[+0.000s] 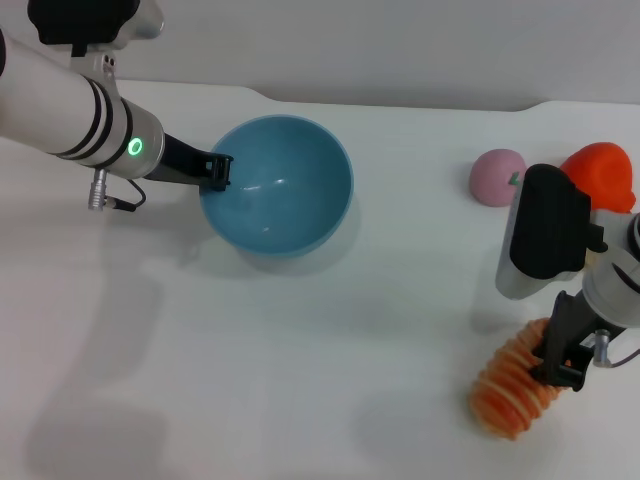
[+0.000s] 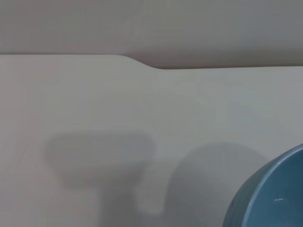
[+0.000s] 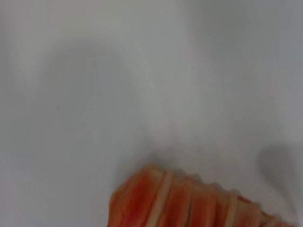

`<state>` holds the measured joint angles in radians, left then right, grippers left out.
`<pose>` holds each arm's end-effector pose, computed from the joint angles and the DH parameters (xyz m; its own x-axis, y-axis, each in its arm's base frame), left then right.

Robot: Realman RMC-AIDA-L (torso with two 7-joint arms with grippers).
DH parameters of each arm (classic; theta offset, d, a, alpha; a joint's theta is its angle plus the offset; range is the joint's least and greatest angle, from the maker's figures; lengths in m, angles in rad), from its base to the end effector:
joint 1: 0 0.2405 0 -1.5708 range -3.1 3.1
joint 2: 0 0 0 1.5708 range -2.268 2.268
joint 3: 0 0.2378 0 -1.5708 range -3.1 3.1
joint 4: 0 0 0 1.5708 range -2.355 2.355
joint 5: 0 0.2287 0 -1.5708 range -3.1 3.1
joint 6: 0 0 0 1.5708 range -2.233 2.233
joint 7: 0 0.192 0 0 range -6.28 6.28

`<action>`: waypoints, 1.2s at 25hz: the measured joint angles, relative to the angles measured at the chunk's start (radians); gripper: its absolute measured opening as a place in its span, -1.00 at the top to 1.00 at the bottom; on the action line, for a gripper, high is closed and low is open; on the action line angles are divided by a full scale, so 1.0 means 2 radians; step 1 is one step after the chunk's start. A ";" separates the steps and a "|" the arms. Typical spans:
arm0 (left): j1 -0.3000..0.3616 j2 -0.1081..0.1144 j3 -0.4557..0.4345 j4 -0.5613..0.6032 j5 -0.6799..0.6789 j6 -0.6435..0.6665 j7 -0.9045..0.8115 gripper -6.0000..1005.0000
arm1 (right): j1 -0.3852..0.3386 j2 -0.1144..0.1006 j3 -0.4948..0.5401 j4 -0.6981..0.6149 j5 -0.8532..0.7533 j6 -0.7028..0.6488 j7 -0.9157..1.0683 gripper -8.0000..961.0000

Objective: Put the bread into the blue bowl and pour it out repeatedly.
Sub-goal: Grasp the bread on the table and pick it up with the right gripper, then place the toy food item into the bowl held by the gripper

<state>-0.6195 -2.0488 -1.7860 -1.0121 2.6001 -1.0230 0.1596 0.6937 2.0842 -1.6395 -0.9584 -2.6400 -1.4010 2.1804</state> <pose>-0.2431 0.4406 -0.0384 0.4174 0.8584 0.2981 0.8129 -0.2061 -0.5448 0.2419 0.3466 -0.1029 0.7584 -0.2658 0.5952 -0.2044 -0.9640 -0.1699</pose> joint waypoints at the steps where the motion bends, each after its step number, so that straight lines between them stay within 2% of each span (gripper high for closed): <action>1: 0.000 0.000 0.000 0.000 0.000 -0.001 0.000 0.98 | -0.003 0.000 0.000 -0.005 0.000 0.000 0.004 0.60; 6: -0.001 0.001 0.000 0.000 0.001 -0.008 0.000 0.98 | -0.010 0.001 0.015 -0.026 0.000 -0.005 0.010 0.64; 20: -0.014 0.001 0.003 0.008 0.009 -0.033 0.013 0.98 | -0.011 -0.002 0.104 -0.112 0.005 -0.040 0.004 0.74; 23: -0.021 0.000 0.005 0.017 0.010 -0.036 0.013 0.97 | -0.010 -0.002 0.122 -0.141 0.041 -0.040 0.001 0.77; 30: -0.034 -0.004 0.033 0.025 0.008 -0.046 0.013 0.97 | -0.028 -0.002 0.158 -0.187 0.201 -0.030 -0.059 0.77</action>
<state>-0.6868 -2.0565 -1.7203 -0.9617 2.6162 -1.1140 0.1847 0.6371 2.0803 -1.3235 -1.3325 -2.2379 -1.4602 2.0632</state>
